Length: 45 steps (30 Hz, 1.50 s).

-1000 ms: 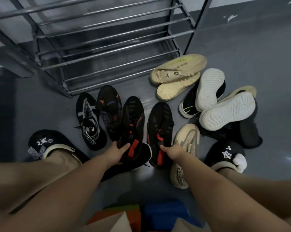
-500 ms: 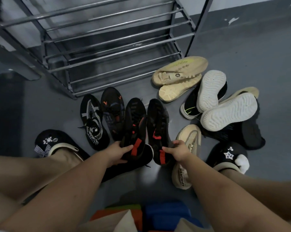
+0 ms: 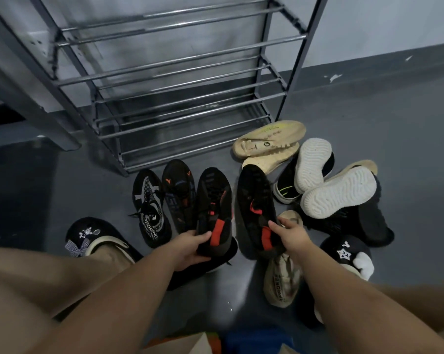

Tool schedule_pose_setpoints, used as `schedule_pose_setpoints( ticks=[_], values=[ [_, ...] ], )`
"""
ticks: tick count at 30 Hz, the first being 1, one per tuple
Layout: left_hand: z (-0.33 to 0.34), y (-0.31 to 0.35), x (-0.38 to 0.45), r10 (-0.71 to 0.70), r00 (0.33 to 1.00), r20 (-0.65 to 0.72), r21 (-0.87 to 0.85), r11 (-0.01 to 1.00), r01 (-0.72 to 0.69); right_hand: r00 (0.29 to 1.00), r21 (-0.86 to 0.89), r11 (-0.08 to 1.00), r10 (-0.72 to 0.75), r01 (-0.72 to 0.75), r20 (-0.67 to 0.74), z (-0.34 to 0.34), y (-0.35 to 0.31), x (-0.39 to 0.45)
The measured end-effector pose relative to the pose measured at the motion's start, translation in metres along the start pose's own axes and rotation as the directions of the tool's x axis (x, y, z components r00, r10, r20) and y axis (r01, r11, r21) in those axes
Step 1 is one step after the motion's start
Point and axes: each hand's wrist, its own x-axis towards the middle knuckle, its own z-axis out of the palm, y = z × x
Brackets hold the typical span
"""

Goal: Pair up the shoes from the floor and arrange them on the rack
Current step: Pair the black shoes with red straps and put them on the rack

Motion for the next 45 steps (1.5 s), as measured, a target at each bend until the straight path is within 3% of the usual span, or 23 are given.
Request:
schedule_pose_setpoints(
  ticks=[6, 10, 13, 15, 17, 21, 23, 28, 31, 35, 39, 45],
  values=[
    [0.016, 0.004, -0.01, 0.008, 1.0, -0.015, -0.024, 1.0, -0.008, 0.986, 0.231, 0.967, 0.074, -0.108, 0.151, 0.004, -0.004, -0.018],
    [0.018, 0.001, -0.01, -0.018, 1.0, -0.021, -0.017, 1.0, 0.017, 0.977, 0.285, 0.949, 0.078, -0.133, 0.197, 0.006, -0.002, -0.02],
    [0.018, 0.002, -0.009, -0.023, 0.997, -0.076, 0.145, 0.989, 0.034, 0.978, 0.266, 0.954, 0.092, -0.141, 0.187, 0.008, 0.0, -0.02],
    [0.014, 0.003, -0.001, 0.078, 0.983, -0.165, 0.392, 0.92, -0.007, 0.977, 0.262, 0.954, 0.097, -0.145, 0.189, 0.01, 0.0, -0.017],
    [0.012, 0.009, 0.002, 0.197, 0.96, -0.198, 0.484, 0.871, -0.079, 0.972, 0.248, 0.957, 0.095, -0.148, 0.214, 0.016, -0.003, -0.018],
    [0.017, 0.024, -0.006, 0.079, 0.996, 0.029, 0.151, 0.985, -0.083, 0.948, 0.225, 0.959, 0.098, -0.171, 0.304, 0.041, -0.008, -0.026],
    [0.015, 0.027, -0.011, 0.071, 0.994, 0.083, 0.061, 0.995, -0.077, 0.935, 0.201, 0.964, 0.097, -0.174, 0.341, 0.057, -0.009, -0.029],
    [-0.014, 0.029, -0.017, 0.136, 0.991, 0.008, 0.021, 0.991, -0.136, 0.913, 0.137, 0.969, 0.138, -0.204, 0.384, 0.093, -0.004, -0.025],
    [-0.034, 0.031, -0.017, 0.12, 0.993, -0.019, -0.028, 0.992, -0.121, 0.924, 0.034, 0.992, 0.104, -0.125, 0.368, 0.114, -0.003, -0.023],
    [-0.063, 0.021, -0.012, 0.074, 0.992, -0.106, -0.02, 0.997, -0.077, 0.984, -0.295, 0.954, -0.01, 0.064, 0.18, 0.122, 0.008, -0.003],
    [-0.085, 0.008, -0.001, 0.029, 0.986, -0.163, -0.01, 0.999, -0.031, 0.999, -0.458, 0.888, 0.047, -0.03, 0.026, 0.106, 0.028, 0.023],
    [-0.085, 0.007, 0.007, -0.009, 0.993, -0.114, -0.022, 1.0, 0.006, 0.962, -0.483, 0.871, 0.203, -0.092, 0.182, 0.103, 0.051, 0.03]
  ],
)
